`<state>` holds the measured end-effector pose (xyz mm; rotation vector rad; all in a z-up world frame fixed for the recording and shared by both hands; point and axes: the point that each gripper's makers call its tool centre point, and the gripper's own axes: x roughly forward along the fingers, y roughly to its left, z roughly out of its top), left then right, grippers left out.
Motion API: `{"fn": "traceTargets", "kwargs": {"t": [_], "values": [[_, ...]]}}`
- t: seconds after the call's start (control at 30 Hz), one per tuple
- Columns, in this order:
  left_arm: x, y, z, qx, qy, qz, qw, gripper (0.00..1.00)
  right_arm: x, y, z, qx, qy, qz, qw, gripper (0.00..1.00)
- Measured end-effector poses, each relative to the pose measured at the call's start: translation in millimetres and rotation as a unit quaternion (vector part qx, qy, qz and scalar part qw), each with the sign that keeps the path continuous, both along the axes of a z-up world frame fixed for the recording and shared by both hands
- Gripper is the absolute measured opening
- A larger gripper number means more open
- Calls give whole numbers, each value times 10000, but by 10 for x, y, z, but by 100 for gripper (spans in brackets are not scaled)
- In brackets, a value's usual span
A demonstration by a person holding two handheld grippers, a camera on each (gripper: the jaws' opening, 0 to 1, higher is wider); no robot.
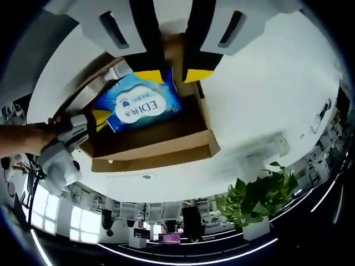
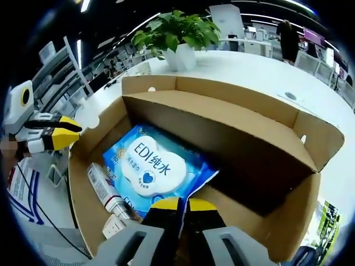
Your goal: Operate the shoe box by opening the lid, removing the specified soft item, and placing it in the target area until the item is outside and the box remains undamaged.
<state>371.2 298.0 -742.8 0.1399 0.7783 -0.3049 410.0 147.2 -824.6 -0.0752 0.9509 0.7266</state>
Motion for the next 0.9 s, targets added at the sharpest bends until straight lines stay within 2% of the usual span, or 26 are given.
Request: {"fn": "traceTargets", "kwargs": {"t": [0.17,0.33,0.43,0.53,0.7,0.83,0.9], "values": [[131,-100,-92,37,128,-178,9998,12,6,-4,0,-15,-22,-19,10000,0],[195,-154,-290,-31,540,-177,9984,13,9,-7,-4,-31,-52,-20,10000,0],[225,-189,-419,68,726,-212,9971,15,8,-11,-5,-31,-49,-39,10000,0],[241,-170,-546,357,896,-267,9950,20,7,-12,-4,-44,-66,-29,10000,0],[284,-199,-608,335,1014,-208,9941,19,2,-19,-7,-56,-87,-17,9999,0],[313,-184,-565,399,948,-207,9945,12,-4,-23,-18,-84,-116,-4,9999,0],[313,-209,-557,383,933,-249,9946,13,-10,-23,-14,-78,-127,-14,9999,0]]}}
